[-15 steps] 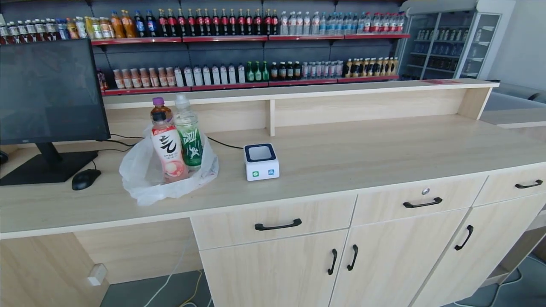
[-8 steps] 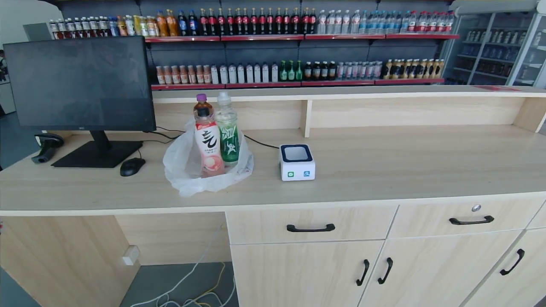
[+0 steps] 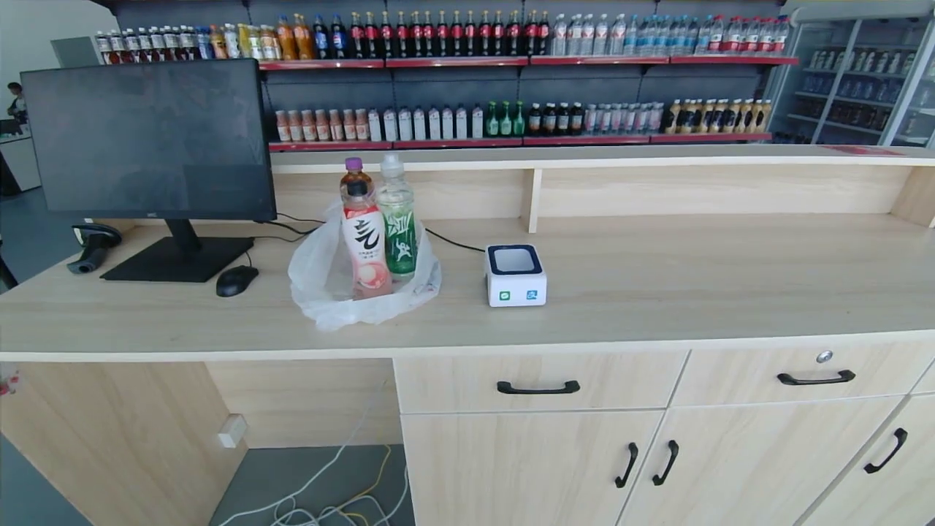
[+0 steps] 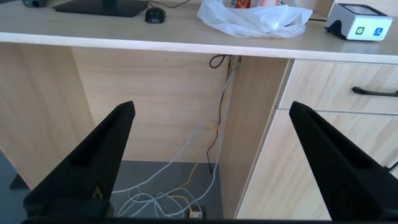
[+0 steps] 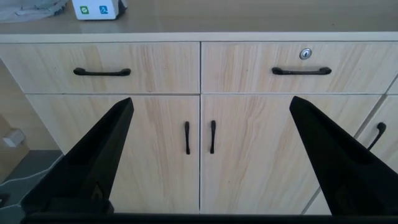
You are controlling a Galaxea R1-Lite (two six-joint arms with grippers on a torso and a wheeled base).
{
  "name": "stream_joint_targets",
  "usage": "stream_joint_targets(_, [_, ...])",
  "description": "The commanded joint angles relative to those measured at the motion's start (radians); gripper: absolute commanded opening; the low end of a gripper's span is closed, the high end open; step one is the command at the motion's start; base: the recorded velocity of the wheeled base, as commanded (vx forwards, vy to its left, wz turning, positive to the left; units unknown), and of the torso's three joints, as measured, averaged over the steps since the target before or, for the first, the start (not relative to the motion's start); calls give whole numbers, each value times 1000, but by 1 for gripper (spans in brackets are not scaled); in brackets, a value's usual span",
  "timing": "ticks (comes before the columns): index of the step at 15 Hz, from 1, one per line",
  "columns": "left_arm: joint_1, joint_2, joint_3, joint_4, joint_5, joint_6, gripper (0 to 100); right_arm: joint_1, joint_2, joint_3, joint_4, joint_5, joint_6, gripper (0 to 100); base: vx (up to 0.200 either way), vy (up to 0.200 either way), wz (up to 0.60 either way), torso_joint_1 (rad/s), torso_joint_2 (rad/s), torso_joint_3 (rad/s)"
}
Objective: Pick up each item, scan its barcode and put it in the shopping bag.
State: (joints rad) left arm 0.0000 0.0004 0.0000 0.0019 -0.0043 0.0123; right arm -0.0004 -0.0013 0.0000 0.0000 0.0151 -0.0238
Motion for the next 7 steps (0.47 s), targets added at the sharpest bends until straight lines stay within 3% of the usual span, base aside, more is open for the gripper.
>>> stream_joint_targets(1, [0, 0, 0, 0, 0, 0, 100, 0, 1, 0, 0, 0, -1, 100, -200, 0, 0, 17, 17, 2])
stream_joint_targets(2, [0, 0, 0, 0, 0, 0, 100, 0, 1, 0, 0, 0, -1, 100, -200, 0, 0, -7, 2, 2])
stream_joint_targets(7, [0, 0, -2, 0, 0, 1, 100, 0, 1, 0, 2, 2, -13, 100, 0, 0, 0, 0, 0, 0])
